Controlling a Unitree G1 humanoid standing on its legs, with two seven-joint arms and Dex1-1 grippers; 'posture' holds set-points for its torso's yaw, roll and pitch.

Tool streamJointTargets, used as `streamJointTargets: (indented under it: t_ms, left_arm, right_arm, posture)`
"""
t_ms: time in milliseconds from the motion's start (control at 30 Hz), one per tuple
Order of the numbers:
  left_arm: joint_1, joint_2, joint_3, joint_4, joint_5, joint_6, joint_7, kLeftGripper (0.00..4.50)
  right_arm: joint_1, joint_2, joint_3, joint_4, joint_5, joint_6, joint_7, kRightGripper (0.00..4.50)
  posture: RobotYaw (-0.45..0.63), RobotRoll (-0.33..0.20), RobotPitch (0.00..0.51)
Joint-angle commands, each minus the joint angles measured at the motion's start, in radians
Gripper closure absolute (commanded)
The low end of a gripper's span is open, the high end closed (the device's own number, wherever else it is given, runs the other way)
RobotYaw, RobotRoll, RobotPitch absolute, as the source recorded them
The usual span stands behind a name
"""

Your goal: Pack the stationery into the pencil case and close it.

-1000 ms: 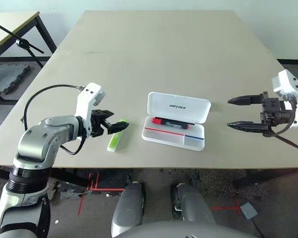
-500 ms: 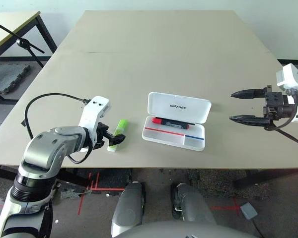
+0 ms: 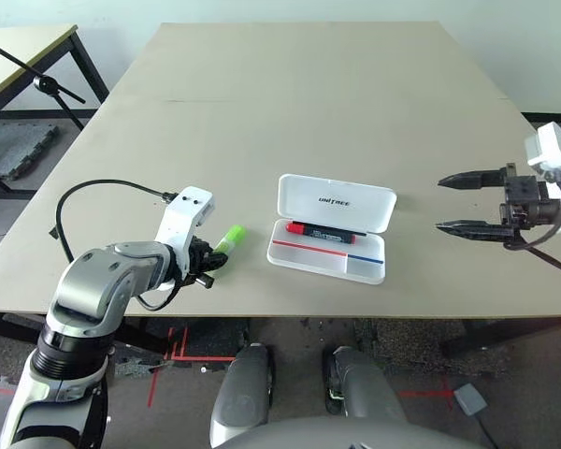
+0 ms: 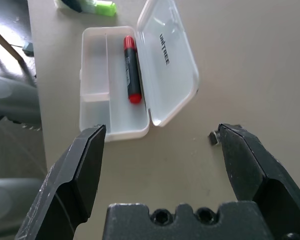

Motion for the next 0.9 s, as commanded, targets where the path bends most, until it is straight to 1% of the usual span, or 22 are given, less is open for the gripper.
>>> streamJointTargets:
  t_ms: [33, 100, 167, 233, 300, 400, 600, 667, 800, 900]
  left_arm:
    - [0.014, 0.072, -0.046, 0.033, -0.011, -0.076, -0.079, 3.42]
    - [0.015, 0.119, -0.059, 0.036, -0.015, -0.128, -0.127, 3.42]
    - [0.027, 0.173, -0.079, 0.043, -0.008, -0.267, -0.224, 3.42]
    - [0.033, 0.223, -0.100, 0.051, 0.007, -0.354, -0.287, 3.42]
    - [0.028, 0.265, -0.122, 0.062, 0.022, -0.508, -0.406, 3.42]
    - [0.004, 0.296, -0.152, 0.090, 0.051, -0.650, -0.512, 3.42]
    - [-0.098, 0.280, -0.242, 0.185, 0.139, -0.783, -0.631, 3.42]
    - [-0.157, 0.245, -0.287, 0.214, 0.168, -0.820, -0.672, 3.42]
    - [-0.231, 0.184, -0.337, 0.259, 0.197, -0.856, -0.730, 3.42]
    - [-0.295, 0.148, -0.393, 0.328, 0.256, -0.911, -0.778, 3.42]
  right_arm:
    - [0.009, -0.013, -0.028, 0.011, 0.015, -0.002, 0.013, 0.00]
    - [0.010, -0.012, -0.030, 0.017, 0.011, -0.007, 0.014, 0.00]
    - [0.010, -0.009, -0.031, 0.027, 0.003, -0.015, 0.014, 0.00]
    - [0.009, -0.008, -0.031, 0.034, 0.000, -0.018, 0.014, 0.00]
    - [0.009, -0.010, -0.030, 0.039, 0.000, -0.017, 0.017, 0.00]
    - [0.012, -0.013, -0.032, 0.046, -0.002, -0.020, 0.020, 0.00]
    - [0.004, -0.015, -0.031, 0.058, -0.009, -0.027, 0.019, 0.00]
    - [0.008, -0.016, -0.033, 0.049, -0.007, -0.023, 0.016, 0.00]
    - [0.019, -0.016, -0.038, 0.036, -0.004, -0.019, 0.012, 0.00]
    - [0.033, -0.016, -0.045, 0.018, 0.000, -0.012, -0.002, 0.00]
  posture:
    - [0.26, 0.000, 0.100]
    - [0.26, 0.000, 0.100]
    - [0.25, 0.000, 0.101]
    - [0.26, 0.000, 0.101]
    - [0.26, 0.000, 0.101]
    - [0.25, 0.000, 0.101]
    - [0.25, 0.000, 0.099]
    - [0.24, 0.000, 0.099]
    - [0.23, 0.000, 0.099]
    - [0.22, 0.000, 0.100]
